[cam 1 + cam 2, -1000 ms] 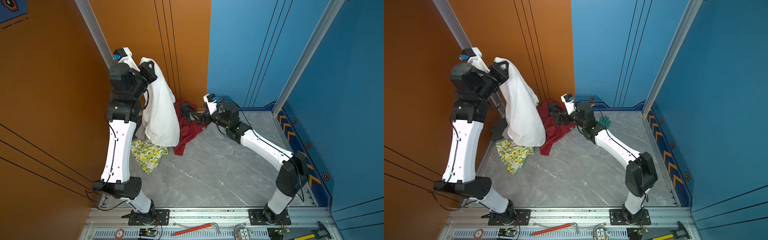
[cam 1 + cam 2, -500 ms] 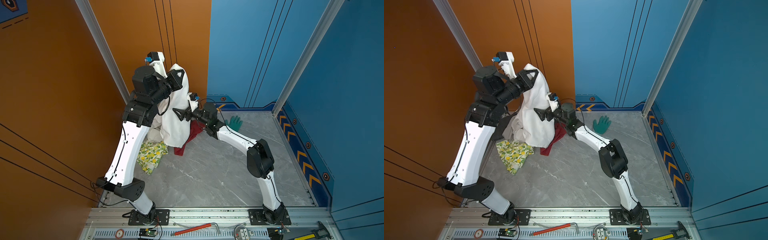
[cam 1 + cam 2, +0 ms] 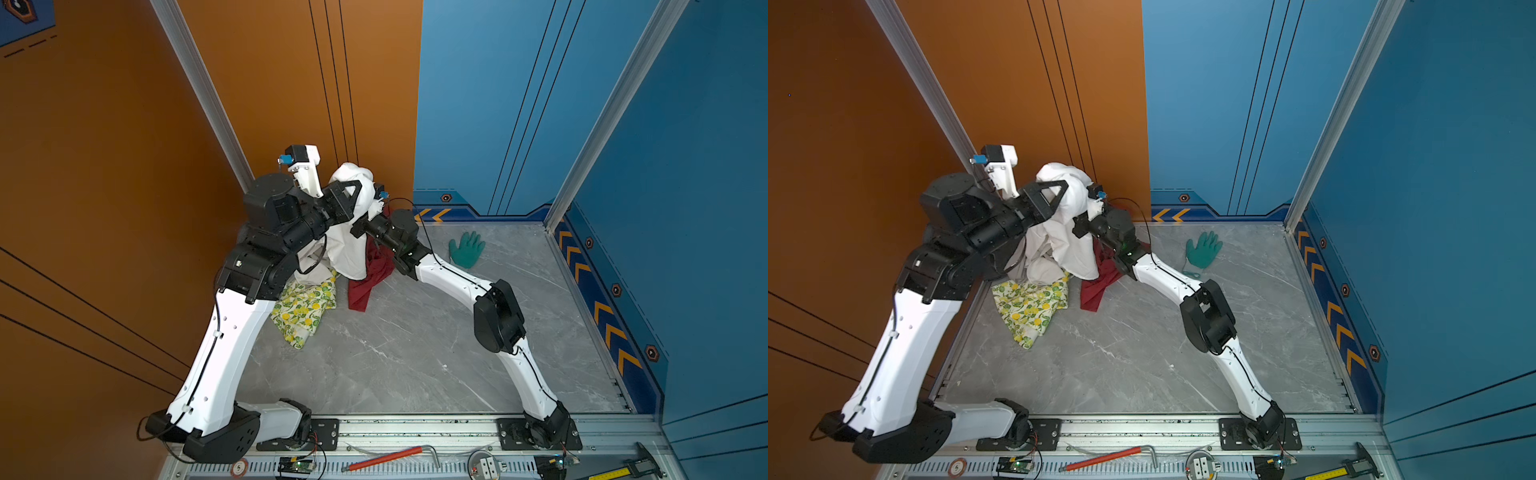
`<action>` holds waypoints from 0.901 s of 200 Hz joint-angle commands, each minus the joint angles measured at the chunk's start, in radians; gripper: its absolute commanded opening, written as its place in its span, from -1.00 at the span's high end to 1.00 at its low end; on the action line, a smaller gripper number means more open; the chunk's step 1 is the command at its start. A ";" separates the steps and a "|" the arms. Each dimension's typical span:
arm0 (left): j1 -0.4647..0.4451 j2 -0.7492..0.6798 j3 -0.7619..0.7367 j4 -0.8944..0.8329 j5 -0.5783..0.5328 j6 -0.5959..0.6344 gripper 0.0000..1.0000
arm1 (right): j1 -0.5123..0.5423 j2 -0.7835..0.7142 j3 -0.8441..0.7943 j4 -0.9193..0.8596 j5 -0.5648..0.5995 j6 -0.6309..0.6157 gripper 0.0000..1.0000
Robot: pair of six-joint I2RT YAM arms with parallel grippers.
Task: Pick out a specific cloth from the pile
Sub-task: 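Bring the right gripper to the raised white cloth and grasp it, then pull the white cloth away with the right gripper while the left releases it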
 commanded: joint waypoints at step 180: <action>0.101 0.005 -0.357 0.183 0.082 0.184 -0.96 | -0.231 -0.572 -0.162 -0.037 0.292 0.173 1.00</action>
